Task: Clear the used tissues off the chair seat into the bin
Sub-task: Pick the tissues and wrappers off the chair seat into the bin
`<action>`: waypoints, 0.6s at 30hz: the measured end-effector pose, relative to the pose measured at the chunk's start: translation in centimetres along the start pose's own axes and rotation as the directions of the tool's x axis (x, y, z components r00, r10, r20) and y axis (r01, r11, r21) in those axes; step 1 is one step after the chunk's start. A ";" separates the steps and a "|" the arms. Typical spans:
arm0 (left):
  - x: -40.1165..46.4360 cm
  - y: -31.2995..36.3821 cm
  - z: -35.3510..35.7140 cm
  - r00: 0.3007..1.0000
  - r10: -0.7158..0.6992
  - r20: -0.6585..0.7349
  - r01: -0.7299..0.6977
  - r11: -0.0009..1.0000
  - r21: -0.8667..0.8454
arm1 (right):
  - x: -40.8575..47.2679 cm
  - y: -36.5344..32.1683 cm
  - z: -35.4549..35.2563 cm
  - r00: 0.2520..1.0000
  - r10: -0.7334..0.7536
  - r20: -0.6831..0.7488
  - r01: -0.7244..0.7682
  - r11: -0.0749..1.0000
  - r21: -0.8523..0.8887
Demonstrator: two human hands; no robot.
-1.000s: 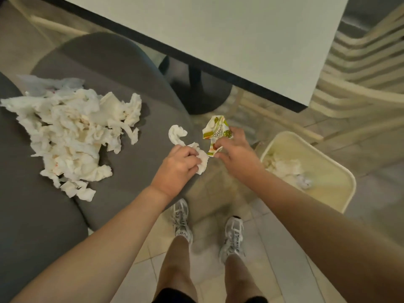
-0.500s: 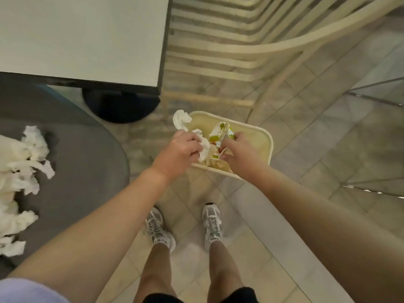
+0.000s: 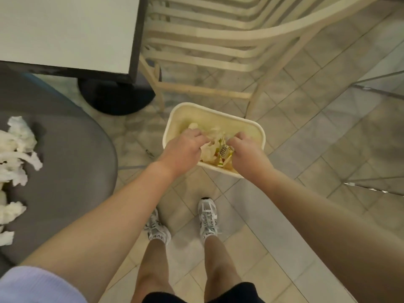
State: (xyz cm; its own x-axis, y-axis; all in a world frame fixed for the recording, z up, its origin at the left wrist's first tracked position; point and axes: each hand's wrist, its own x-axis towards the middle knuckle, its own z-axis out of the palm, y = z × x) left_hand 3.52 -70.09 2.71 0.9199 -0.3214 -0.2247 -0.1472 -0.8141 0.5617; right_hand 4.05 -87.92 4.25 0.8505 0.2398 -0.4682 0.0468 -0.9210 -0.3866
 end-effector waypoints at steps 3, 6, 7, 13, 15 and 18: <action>-1.6 -1.3 -0.6 0.998 -0.012 -0.065 0.015 0.999 0.040 | 0.9 -2.0 0.5 0.992 -0.108 -0.064 0.107 0.994 -0.014; -4.0 -3.4 -2.1 0.988 -0.049 -0.147 0.059 0.996 0.062 | 1.9 -5.5 1.1 0.974 -0.219 -0.050 0.216 0.974 -0.060; -4.9 -4.2 -2.5 0.985 -0.057 -0.165 0.069 0.995 0.068 | 2.2 -6.7 1.4 0.969 -0.245 -0.028 0.242 0.967 -0.085; -11.4 -9.7 -5.4 0.947 -0.226 -0.229 0.258 0.958 0.124 | 3.6 -14.5 3.7 0.912 -0.398 0.097 0.409 0.896 -0.171; -13.7 -11.8 -6.1 0.920 -0.289 -0.264 0.333 0.932 0.140 | 3.8 -17.4 4.8 0.889 -0.438 0.134 0.456 0.874 -0.169; -16.1 -14.1 -6.9 0.884 -0.337 -0.324 0.397 0.907 0.140 | 4.1 -20.5 6.2 0.867 -0.469 0.170 0.495 0.853 -0.165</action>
State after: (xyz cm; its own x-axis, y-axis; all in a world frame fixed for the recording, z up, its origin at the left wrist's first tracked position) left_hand -6.76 -50.11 3.91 0.9805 0.1472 -0.1302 0.1812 -0.9336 0.3091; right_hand 3.31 -66.12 5.34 0.6262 0.6922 -0.3589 0.5471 -0.7180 -0.4303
